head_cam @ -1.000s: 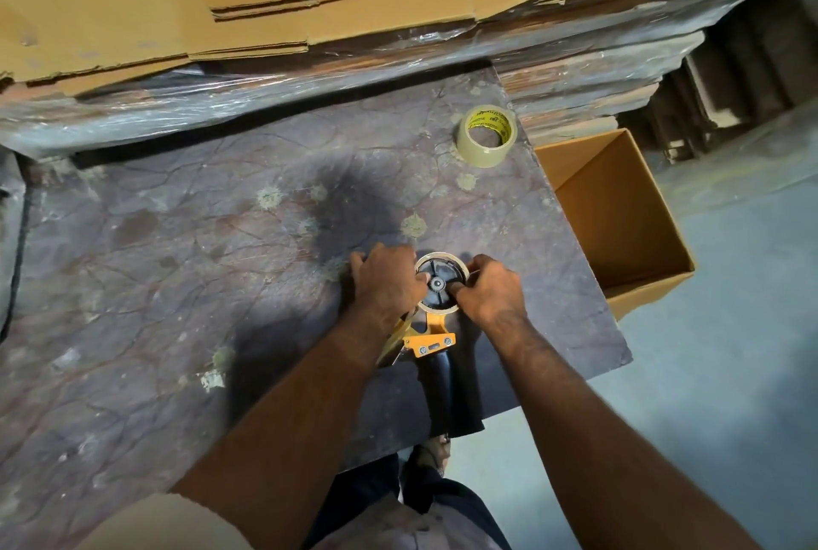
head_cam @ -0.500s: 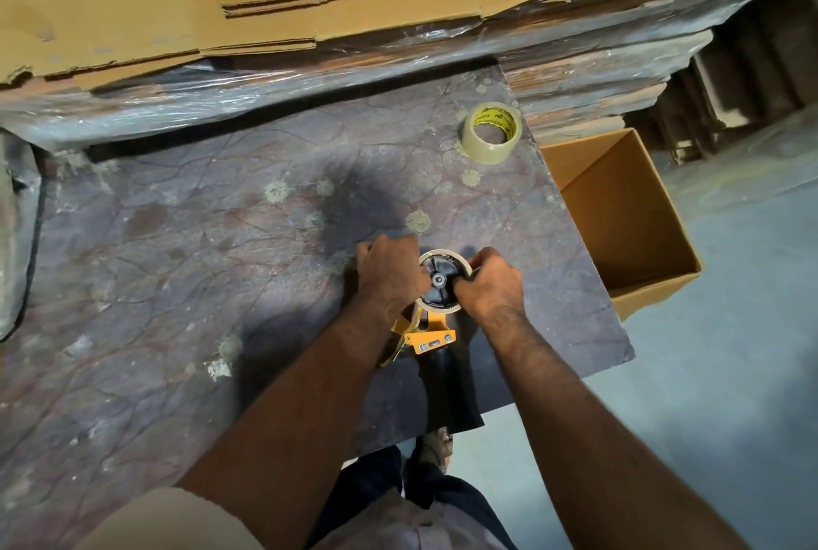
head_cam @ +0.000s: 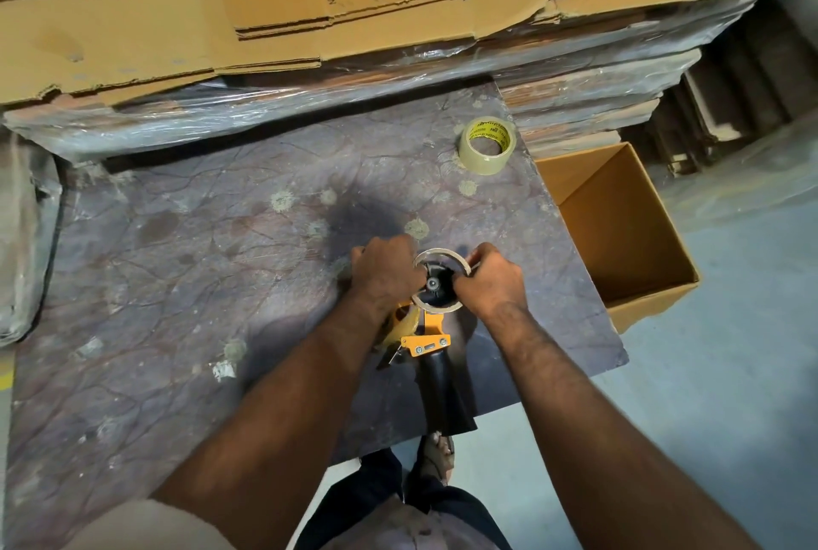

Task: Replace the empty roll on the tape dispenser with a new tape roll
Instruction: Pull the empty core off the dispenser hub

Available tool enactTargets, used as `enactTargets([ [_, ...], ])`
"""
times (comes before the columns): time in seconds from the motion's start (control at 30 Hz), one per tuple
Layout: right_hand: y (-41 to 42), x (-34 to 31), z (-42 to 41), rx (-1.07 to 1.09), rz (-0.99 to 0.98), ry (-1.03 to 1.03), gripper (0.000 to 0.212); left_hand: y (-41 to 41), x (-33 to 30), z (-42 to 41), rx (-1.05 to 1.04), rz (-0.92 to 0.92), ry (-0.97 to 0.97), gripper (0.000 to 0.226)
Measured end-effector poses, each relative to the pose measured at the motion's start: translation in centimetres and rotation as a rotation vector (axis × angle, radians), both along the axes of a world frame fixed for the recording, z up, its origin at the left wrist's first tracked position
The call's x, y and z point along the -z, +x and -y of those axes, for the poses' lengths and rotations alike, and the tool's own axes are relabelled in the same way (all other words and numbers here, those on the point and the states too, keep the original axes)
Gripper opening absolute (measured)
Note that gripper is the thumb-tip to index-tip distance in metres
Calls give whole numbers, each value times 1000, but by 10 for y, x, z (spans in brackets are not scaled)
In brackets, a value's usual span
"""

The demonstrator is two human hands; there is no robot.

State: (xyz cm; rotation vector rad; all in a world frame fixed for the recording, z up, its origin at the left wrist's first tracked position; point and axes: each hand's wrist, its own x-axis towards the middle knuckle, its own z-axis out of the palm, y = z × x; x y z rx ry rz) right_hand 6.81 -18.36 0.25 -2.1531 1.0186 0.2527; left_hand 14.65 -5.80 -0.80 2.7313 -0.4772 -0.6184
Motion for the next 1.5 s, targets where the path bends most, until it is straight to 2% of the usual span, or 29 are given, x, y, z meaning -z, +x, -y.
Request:
enactTargets([
  [0.07,-2,-2,5,60,31,149,21,2,-1,-9,-34,-83,-139,22],
  [0.13,-6,-6,9,185,87,394,24,-1,-7,-20,-81,-185,-357,38],
  [0.23,-13,-20,11,287,215,736,36,-11,-30,-33,-111,-278,-635,43],
  [0.3,-19,-35,11,198,287,860,41,-13,-45,-44,-65,-331,-699,50],
  [0.4,-27,-55,12,-17,366,1019,57,-8,-64,-60,33,-294,-666,63],
  [0.43,-26,-61,12,-82,379,1002,63,-5,-69,-64,41,-291,-678,64],
  [0.53,-17,-77,9,-222,373,745,80,0,-82,-72,43,-301,-677,60],
  [0.67,1,-93,7,-284,437,362,73,14,-92,-70,-31,-93,-596,29],
  [0.8,14,-103,10,-256,551,18,80,25,-104,-52,-24,-140,-662,17],
  [0.83,16,-104,10,-243,582,-27,82,28,-105,-45,-24,-149,-680,17],
  [0.87,19,-106,10,-238,611,-61,84,30,-107,-38,-21,-161,-692,29],
  [0.93,23,-107,12,-248,644,-114,84,33,-108,-26,-35,-164,-710,45],
  [1.03,26,-102,17,-281,612,-126,84,35,-108,-9,-152,-111,-743,41],
  [1.1,29,-95,25,-328,560,-101,89,40,-106,3,-220,-75,-734,51],
  [1.23,40,-69,51,-436,419,2,103,57,-86,28,-266,-28,-549,78],
  [1.33,57,-39,80,-523,351,29,103,71,-56,47,-323,15,-419,77],
  [1.5,79,-1,130,-599,251,-8,90,94,9,78,-448,47,-291,80],
])
